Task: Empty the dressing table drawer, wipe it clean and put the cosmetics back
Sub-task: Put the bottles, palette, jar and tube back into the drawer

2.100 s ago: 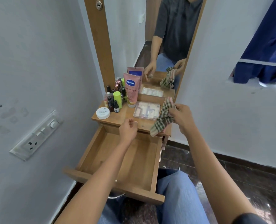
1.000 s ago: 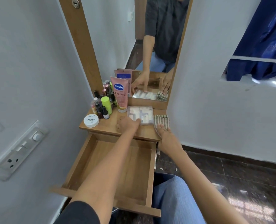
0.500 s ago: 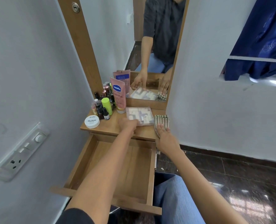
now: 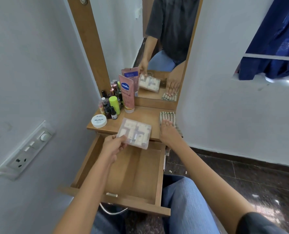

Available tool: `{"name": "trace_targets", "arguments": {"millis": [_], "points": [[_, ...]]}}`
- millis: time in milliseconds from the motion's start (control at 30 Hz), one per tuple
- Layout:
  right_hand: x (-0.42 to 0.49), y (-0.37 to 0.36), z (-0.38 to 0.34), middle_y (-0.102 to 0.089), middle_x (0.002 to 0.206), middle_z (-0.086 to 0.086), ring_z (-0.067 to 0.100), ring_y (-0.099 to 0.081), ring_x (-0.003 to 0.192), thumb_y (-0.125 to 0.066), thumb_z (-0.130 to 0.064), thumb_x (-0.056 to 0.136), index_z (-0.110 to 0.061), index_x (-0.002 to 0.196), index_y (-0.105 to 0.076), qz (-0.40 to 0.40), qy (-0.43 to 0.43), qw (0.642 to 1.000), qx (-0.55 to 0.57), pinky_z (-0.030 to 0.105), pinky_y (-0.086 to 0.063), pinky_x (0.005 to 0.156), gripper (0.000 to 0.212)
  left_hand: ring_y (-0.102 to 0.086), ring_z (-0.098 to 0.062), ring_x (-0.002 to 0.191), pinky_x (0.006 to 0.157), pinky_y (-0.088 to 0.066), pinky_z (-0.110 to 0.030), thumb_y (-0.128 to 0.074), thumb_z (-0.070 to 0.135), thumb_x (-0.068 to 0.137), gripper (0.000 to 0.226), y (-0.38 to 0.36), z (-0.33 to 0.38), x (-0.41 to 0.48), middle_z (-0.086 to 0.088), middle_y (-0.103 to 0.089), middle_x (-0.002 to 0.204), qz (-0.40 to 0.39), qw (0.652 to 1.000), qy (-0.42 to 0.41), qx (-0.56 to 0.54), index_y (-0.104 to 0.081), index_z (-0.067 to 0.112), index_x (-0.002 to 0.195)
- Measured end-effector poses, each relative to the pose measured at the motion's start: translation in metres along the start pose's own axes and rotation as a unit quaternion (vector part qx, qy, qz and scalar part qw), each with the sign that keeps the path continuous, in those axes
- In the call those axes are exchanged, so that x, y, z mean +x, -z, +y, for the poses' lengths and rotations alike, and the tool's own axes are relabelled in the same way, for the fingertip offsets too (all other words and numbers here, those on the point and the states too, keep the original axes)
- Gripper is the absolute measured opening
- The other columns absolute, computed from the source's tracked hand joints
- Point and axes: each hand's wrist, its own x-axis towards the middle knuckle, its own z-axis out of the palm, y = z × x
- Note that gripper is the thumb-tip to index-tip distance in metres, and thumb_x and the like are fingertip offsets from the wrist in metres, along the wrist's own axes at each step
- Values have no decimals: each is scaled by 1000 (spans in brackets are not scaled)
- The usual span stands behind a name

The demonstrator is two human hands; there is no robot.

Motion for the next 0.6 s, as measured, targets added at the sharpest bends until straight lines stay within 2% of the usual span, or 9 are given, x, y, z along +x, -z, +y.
{"name": "trace_targets", "arguments": {"millis": [67,200,367,467,533,600], "points": [[14,-2,-4,-10,155,22,31,-8,145,-29,0,94,6,147,-7,-1,1,999,35,38,-12,119,57,-60,-16,70,67,-53,-25,-64,-2,85,10,5,-3,-6,-11,-66,85,-5,1000,3,-15,-58,6,84],[35,2,-15,-15,153,24,33,-12,143,-34,2,91,8,144,-12,-2,-24,995,96,39,-16,117,58,-62,-17,74,71,-54,-27,-63,1,87,7,10,-9,-12,-12,-67,87,-12,1000,5,-23,-59,6,86],[49,2,-28,-14,152,25,35,-11,143,-40,-1,89,9,144,-9,5,-54,992,112,40,-15,117,64,-63,-19,77,75,-54,-29,-64,0,86,8,13,-18,-18,-12,-68,89,-14,999,14,-47,-59,4,91],[43,4,-28,-12,154,22,32,-10,144,-37,0,91,6,146,-8,21,-41,991,124,39,-14,118,63,-61,-20,77,75,-55,-29,-63,-1,86,8,15,-23,-22,-13,-67,89,-18,998,27,-54,-57,5,89],[26,8,-24,-27,151,18,28,-25,140,-36,0,93,0,148,-19,77,-10,980,184,34,-21,116,57,-61,-19,74,68,-57,-25,-64,-1,86,10,17,-28,-26,-14,-66,89,-21,998,38,-55,-57,4,91],[-5,9,-22,-57,127,15,25,-52,116,-39,-4,94,-6,142,-36,174,32,951,252,24,-35,100,49,-61,-18,72,62,-57,-24,-64,-2,85,11,21,-35,-29,-14,-66,87,-23,996,56,-61,-56,3,92]]}}
